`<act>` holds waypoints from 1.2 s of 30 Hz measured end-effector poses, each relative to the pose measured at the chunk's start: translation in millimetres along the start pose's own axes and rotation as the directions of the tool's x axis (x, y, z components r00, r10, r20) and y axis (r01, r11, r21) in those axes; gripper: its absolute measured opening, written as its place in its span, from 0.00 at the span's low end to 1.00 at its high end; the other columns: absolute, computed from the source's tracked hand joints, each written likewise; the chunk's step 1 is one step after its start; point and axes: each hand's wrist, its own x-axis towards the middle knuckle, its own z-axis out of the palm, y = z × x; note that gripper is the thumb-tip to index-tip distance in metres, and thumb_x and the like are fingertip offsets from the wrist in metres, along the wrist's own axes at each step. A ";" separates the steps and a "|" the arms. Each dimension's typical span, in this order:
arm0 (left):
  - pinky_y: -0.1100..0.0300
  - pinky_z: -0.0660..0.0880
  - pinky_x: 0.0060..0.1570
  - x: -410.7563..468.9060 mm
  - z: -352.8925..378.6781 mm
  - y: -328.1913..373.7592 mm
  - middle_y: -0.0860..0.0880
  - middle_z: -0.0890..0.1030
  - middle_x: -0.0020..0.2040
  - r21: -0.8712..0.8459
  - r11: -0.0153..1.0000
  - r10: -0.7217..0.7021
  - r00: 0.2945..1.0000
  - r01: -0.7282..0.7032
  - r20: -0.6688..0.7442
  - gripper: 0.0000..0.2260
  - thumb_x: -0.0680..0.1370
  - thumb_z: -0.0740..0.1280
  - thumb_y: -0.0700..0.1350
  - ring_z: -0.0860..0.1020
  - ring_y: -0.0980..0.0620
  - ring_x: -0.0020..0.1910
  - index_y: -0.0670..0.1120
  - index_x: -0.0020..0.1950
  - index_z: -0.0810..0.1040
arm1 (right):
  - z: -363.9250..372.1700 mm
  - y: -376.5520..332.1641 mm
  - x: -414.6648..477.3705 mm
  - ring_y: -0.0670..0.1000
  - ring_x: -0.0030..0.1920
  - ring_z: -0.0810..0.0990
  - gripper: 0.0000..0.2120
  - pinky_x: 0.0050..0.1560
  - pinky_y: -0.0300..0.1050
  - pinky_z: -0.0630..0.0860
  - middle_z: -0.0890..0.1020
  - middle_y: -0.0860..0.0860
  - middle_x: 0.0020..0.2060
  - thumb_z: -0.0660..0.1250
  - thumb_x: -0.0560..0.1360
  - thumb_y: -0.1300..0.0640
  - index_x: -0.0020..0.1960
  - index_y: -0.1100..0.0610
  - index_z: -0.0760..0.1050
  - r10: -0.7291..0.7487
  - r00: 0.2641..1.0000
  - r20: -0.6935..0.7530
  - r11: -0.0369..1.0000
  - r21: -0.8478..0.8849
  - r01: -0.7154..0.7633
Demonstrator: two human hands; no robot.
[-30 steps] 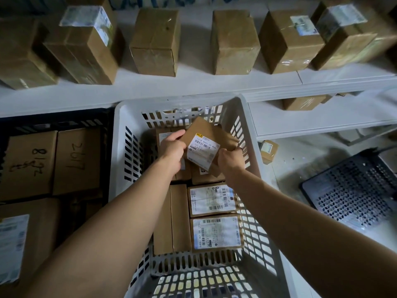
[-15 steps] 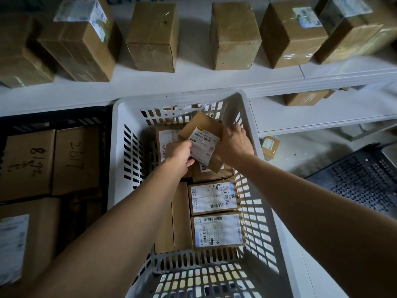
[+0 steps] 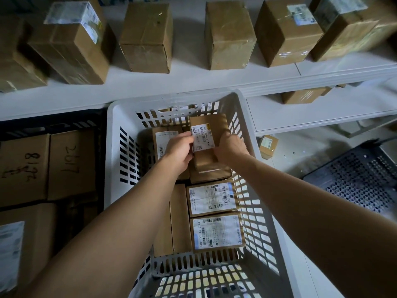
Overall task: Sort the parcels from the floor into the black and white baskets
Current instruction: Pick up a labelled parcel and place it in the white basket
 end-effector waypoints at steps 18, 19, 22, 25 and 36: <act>0.76 0.69 0.26 -71.9 -7.6 35.3 0.61 0.81 0.36 0.164 0.929 0.345 0.937 -0.332 -0.054 0.05 0.80 0.63 0.44 0.75 0.68 0.35 0.51 0.49 0.79 | -61.1 -20.6 -61.2 0.46 0.51 0.78 0.14 0.51 0.31 0.75 0.81 0.53 0.53 0.59 0.78 0.65 0.62 0.61 0.76 -0.298 0.866 -0.400 0.590 0.636 0.497; 0.78 0.69 0.28 -80.8 -8.3 40.7 0.60 0.80 0.43 0.183 0.905 0.396 0.918 -0.384 -0.032 0.07 0.80 0.63 0.44 0.75 0.67 0.39 0.50 0.55 0.79 | -68.2 -23.5 -72.8 0.48 0.54 0.79 0.14 0.58 0.37 0.75 0.81 0.55 0.55 0.59 0.78 0.65 0.62 0.62 0.75 -0.270 0.869 -0.415 0.511 0.703 0.495; 0.69 0.73 0.46 -109.2 -8.1 57.6 0.53 0.79 0.56 0.174 0.845 0.503 0.862 -0.506 0.064 0.13 0.79 0.63 0.44 0.77 0.57 0.53 0.47 0.63 0.77 | -84.0 -25.4 -109.3 0.51 0.59 0.78 0.13 0.65 0.46 0.73 0.80 0.57 0.58 0.61 0.79 0.63 0.63 0.63 0.74 -0.244 0.872 -0.425 0.382 0.784 0.489; 0.62 0.73 0.55 -141.5 -8.3 69.1 0.49 0.80 0.59 0.126 0.784 0.588 0.793 -0.607 0.162 0.13 0.79 0.64 0.46 0.77 0.53 0.58 0.46 0.62 0.78 | -94.9 -23.2 -149.1 0.51 0.61 0.77 0.15 0.66 0.47 0.72 0.80 0.55 0.59 0.61 0.79 0.58 0.65 0.62 0.73 -0.230 0.856 -0.463 0.360 0.777 0.517; 0.60 0.70 0.61 -292.8 -85.5 43.1 0.48 0.80 0.57 -0.088 0.685 0.589 0.480 -0.723 0.650 0.13 0.79 0.60 0.53 0.76 0.55 0.61 0.47 0.56 0.77 | -46.1 0.0 -343.5 0.50 0.57 0.79 0.08 0.60 0.46 0.74 0.81 0.49 0.52 0.60 0.80 0.53 0.55 0.53 0.76 0.039 0.798 -0.601 0.184 0.790 0.585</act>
